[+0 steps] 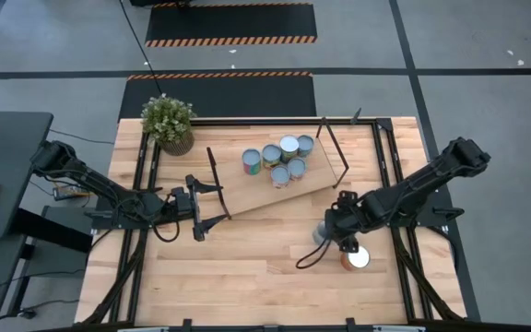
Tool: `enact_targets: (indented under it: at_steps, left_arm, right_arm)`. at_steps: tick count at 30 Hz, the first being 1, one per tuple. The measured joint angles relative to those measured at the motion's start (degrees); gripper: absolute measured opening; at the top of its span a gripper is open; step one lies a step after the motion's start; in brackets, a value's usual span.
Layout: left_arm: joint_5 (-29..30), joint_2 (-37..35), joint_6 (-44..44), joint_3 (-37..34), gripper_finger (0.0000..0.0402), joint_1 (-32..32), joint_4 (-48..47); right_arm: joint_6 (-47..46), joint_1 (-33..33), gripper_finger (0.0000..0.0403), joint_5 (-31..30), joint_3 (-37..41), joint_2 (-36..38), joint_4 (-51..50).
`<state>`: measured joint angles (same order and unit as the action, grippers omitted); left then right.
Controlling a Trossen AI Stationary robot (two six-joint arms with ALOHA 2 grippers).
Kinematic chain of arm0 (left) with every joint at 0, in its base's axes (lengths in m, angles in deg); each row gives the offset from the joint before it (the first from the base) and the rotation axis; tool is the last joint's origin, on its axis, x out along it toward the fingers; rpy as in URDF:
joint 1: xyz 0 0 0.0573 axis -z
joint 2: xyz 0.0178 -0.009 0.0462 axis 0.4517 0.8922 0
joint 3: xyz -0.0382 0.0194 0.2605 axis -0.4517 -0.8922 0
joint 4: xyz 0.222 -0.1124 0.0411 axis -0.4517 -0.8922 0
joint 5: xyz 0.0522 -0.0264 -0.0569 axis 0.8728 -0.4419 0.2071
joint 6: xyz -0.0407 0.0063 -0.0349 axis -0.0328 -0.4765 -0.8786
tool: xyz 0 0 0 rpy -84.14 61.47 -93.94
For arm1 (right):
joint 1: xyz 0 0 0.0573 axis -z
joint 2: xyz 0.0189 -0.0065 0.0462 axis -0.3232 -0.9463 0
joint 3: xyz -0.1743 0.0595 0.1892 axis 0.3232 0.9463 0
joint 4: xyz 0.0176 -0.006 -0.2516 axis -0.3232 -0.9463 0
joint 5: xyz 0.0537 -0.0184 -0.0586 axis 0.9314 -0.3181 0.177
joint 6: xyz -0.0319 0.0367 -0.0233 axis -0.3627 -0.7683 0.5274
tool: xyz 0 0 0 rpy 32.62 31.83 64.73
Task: Pick and place cans onto a shelf
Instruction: Put the blue can on the shelf
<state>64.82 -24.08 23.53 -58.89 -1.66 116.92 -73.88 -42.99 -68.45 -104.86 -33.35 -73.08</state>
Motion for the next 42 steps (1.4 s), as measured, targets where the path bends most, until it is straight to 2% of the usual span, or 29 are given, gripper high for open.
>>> enact_targets:
  at_steps: [14, 28, 38, 42]
  left_arm:
    - [0.01, 0.00, 0.01, 0.00, 0.0389, 0.00, -0.04]
    - [0.00, 0.00, 0.01, 0.00, 0.0389, 0.00, -0.29]
    - [0.02, 0.00, 0.01, 0.00, 0.0389, 0.00, -0.29]
    - [0.00, 0.00, 0.00, 0.00, 0.0389, 0.00, -0.27]
  right_arm:
    - [10.25, 6.30, 0.0390, -0.02, -3.30, -11.59, 10.93]
    - [16.63, 7.91, 0.0396, 0.33, -6.95, -12.78, 12.16]
    - [16.46, 7.91, 0.0325, 1.98, -7.33, -12.77, 12.16]
    - [16.69, 7.91, 0.0321, 1.71, -11.39, -12.82, 12.17]
